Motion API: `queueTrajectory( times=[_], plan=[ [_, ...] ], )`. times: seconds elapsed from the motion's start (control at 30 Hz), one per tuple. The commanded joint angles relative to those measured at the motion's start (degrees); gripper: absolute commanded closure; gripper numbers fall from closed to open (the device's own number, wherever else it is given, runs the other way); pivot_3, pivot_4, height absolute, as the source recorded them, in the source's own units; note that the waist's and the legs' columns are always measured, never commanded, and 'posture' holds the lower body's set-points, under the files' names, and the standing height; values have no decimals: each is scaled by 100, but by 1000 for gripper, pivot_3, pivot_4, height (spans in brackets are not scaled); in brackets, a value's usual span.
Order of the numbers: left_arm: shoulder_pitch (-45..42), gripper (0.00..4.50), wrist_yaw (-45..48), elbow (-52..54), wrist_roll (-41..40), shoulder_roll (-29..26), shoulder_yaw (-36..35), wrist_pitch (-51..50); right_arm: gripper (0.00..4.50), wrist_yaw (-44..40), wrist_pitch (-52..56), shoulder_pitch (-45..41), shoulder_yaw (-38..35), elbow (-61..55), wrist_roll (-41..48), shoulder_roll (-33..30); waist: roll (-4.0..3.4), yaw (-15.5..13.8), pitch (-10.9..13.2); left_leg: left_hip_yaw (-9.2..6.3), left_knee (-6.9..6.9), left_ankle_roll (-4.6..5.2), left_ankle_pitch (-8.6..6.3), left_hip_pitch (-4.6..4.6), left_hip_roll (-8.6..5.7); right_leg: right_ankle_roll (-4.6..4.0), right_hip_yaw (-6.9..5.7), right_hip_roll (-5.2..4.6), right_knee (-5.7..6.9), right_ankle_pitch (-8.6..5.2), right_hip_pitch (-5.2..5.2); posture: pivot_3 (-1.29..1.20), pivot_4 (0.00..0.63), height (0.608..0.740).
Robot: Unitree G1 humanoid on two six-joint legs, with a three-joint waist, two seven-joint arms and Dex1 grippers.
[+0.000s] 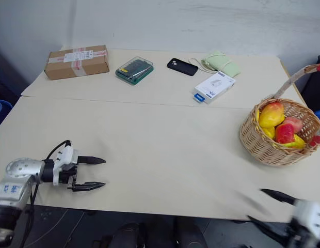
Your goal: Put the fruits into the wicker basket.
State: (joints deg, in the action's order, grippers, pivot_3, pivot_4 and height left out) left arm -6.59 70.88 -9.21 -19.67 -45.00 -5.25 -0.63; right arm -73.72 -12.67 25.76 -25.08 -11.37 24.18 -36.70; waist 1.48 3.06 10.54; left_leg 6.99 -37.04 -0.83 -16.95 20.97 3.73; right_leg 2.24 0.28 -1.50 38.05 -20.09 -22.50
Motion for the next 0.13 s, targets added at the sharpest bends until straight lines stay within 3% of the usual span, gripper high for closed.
queueTrajectory(
  times=[0.03,0.13],
  plan=[
    [164,0,-709,477,11,335,-359,334,52,426,-75,-890,664,53,-171,215,1,-11,0,-3,1,-1,0,0,1,0,-4,1,-1,0,0,0,150,740],
    [120,0,-991,564,54,586,-378,522,52,693,-3,-1539,1163,360,-309,485,6,-22,-3,-6,-5,-2,0,6,1,0,-9,3,3,0,-2,0,150,740]
  ],
)
